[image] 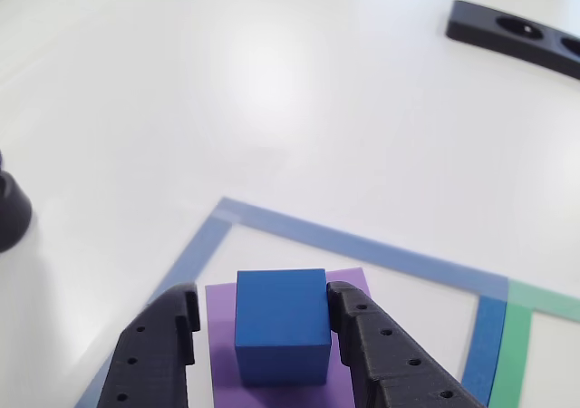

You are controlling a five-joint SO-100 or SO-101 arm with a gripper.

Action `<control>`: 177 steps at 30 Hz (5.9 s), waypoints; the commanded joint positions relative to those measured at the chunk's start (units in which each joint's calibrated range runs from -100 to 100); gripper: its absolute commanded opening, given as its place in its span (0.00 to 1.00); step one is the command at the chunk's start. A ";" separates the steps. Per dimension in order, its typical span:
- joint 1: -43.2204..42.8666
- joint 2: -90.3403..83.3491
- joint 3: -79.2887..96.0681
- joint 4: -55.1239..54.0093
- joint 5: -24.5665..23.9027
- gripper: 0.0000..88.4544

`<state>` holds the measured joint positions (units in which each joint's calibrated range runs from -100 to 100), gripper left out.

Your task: Tower of hanoi

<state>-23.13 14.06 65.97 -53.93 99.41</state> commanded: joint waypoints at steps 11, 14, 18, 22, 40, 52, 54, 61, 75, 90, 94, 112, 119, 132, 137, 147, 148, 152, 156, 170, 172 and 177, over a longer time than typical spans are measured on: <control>0.67 -9.41 1.50 1.77 0.59 0.21; 1.05 -17.42 2.86 7.68 0.59 0.19; 2.20 -31.12 2.59 23.54 0.59 0.11; 3.11 -46.27 -1.86 46.77 0.59 0.03; 10.51 -61.09 -57.47 131.92 0.59 0.00; 20.19 -61.49 -72.56 146.97 0.04 0.00; 22.56 -61.81 -72.56 147.62 0.59 0.00; 27.28 -63.82 -69.83 149.00 0.59 0.00; 33.54 -74.87 -35.48 129.08 0.59 0.24; 29.80 -76.24 -1.32 85.22 0.59 0.29; 29.80 -76.40 6.31 75.75 0.59 0.30; 28.88 -50.68 28.58 21.19 0.59 0.32; 27.66 -38.18 30.85 5.90 0.59 0.32; 28.05 -20.15 26.12 -6.33 0.59 0.32; 27.21 -17.66 24.31 -7.86 0.59 0.32; 26.37 -13.01 22.22 -10.94 0.59 0.32; 26.37 -12.53 21.85 -11.02 0.59 0.32; 26.37 -10.69 20.58 -11.51 0.59 0.32; 26.60 -9.17 19.22 -11.51 0.59 0.32; 26.37 -3.40 15.04 -12.07 0.59 0.29; 26.29 -3.16 15.04 -12.07 0.59 0.27; 25.91 -2.60 14.86 -12.07 0.59 0.22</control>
<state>3.56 11.44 81.90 -64.69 100.00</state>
